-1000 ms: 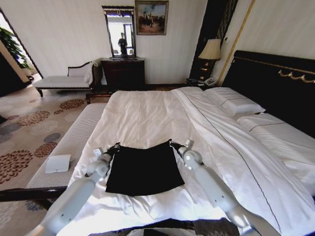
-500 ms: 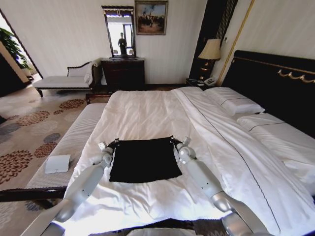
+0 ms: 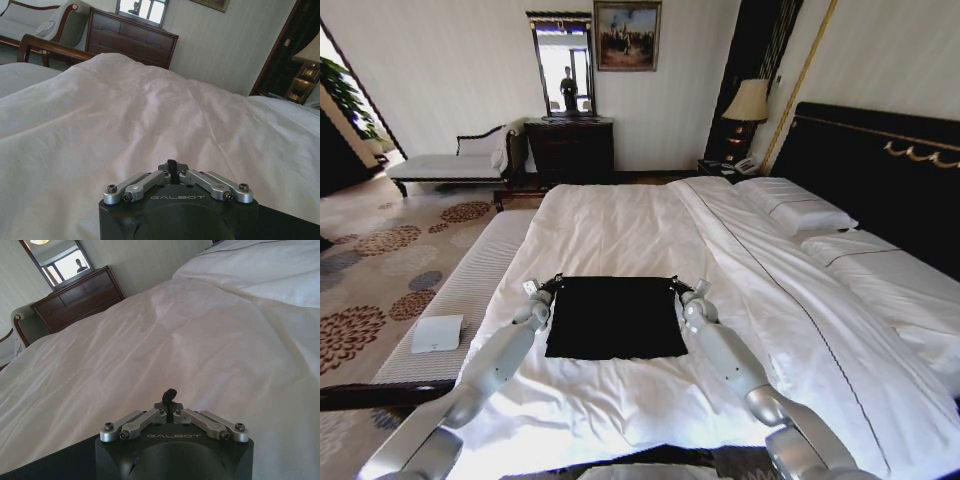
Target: Fold the clothes on the bed.
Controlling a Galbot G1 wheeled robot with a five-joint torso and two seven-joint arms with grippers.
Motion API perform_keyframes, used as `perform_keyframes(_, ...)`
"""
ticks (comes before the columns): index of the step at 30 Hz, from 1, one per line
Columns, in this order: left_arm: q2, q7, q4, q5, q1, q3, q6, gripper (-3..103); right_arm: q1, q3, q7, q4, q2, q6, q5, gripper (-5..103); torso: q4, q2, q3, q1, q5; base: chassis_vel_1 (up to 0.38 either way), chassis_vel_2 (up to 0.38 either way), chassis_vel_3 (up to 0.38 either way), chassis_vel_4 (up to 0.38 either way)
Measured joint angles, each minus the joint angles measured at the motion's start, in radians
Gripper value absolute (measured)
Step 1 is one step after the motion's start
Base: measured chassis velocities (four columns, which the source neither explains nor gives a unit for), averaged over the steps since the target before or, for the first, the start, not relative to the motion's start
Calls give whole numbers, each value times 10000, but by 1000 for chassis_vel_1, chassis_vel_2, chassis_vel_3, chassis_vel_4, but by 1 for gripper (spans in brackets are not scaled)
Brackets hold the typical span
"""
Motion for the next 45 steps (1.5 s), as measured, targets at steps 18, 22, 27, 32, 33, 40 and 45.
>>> perform_keyframes(18, -283, 244, -1509, 685, 2420, -1548, -1395, 2, -2076, 849, -207, 801, 404, 2356, -3642, 1, 0, 0, 0, 1, -1, 0, 0, 0, 0)
perform_keyframes(22, -263, 233, -2083, 890, 2962, -1747, -1545, 2, -2749, 974, -227, 1223, 411, 2911, -4617, 1, -2, 1, -2, -1, -1, 0, 0, 0, 0)
perform_keyframes(27, -256, 111, -3234, 1236, 3918, -2120, -1696, 2, -3573, 1061, -245, 1956, 491, 3595, -6425, 1, -1, 1, -2, -2, -3, 0, 0, 0, 0)
perform_keyframes(32, -144, 37, -4060, 1301, 4720, -2585, -1726, 2, -4258, 1007, -250, 2706, 474, 3878, -7439, 1, -3, 1, -2, -2, -1, 0, 0, 0, 0)
perform_keyframes(33, -144, 37, -4060, 1301, 4720, -2585, -1726, 2, -4258, 1007, -250, 2706, 474, 3878, -7439, 1, -3, 1, -2, -2, -1, 0, 0, 0, 0)
perform_keyframes(40, 41, -46, -4655, 1267, 5353, -3311, -1776, 2, -4671, 1037, -162, 3327, 395, 3962, -7761, 1, -1, 0, -1, 0, -2, 0, 0, 0, 0)
perform_keyframes(45, 230, -57, -5047, 1252, 5590, -3427, -1757, 2, -4947, 1013, -165, 3677, 159, 4015, -7877, 1, -1, 1, 0, 1, -1, 0, 0, 0, 0)
